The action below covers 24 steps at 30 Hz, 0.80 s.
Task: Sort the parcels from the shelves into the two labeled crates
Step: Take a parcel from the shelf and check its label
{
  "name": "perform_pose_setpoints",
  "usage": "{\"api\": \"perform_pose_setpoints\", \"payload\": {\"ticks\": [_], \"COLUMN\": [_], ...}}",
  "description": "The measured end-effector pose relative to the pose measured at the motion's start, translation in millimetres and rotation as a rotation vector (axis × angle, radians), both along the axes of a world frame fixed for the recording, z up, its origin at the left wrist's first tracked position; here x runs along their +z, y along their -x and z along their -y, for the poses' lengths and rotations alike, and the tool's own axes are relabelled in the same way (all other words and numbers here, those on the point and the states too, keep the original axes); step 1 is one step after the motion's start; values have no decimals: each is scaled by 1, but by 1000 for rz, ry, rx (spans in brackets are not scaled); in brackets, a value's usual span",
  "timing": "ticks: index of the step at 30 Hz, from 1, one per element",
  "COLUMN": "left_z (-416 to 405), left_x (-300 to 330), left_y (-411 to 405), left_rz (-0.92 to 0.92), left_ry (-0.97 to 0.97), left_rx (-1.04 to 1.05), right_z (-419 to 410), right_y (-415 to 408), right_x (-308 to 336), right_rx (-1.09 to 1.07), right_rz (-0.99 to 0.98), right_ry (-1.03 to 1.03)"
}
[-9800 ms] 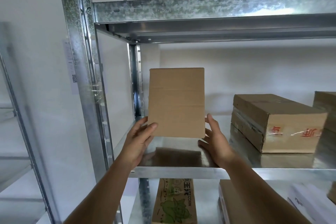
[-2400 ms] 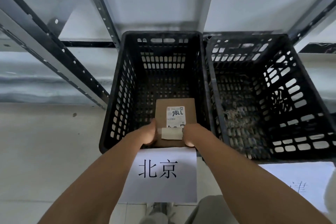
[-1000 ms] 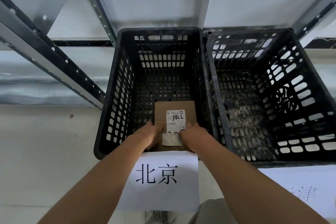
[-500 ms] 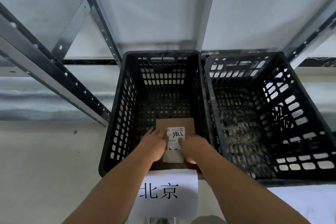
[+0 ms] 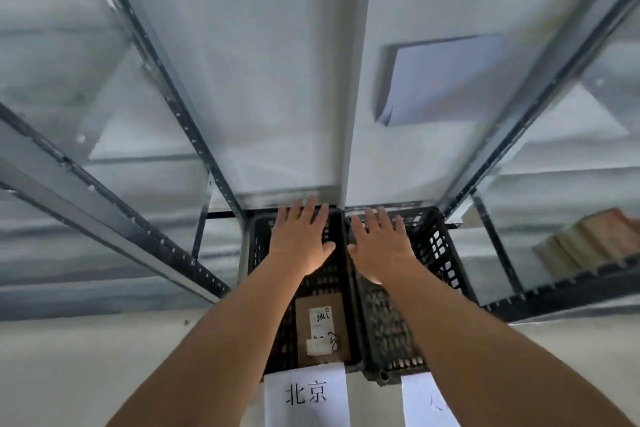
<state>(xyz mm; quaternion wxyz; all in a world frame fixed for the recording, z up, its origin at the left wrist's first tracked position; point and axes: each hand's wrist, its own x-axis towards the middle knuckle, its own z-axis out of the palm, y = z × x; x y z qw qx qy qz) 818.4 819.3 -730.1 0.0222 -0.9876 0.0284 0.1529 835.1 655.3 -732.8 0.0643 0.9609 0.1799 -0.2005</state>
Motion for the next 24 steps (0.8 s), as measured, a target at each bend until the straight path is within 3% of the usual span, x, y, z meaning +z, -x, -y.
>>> {"api": "perform_pose_setpoints", "payload": {"ticks": [7,12,17,24], "left_z": [51,115,205,352], "left_x": [266,416,511,599], "left_y": [-20,12,84,163], "left_rz": [305,602,835,917], "left_ry": [-8,-29,0,11], "left_rx": [-36,-60,-88,-125], "right_z": [56,127,215,353], "right_y": [-14,25,102,190], "right_x": [271,427,526,607], "right_rx": [-107,-149,-114,-124], "right_rz": [324,587,769,945], "right_ry": [-39,-93,-137,-175]}}
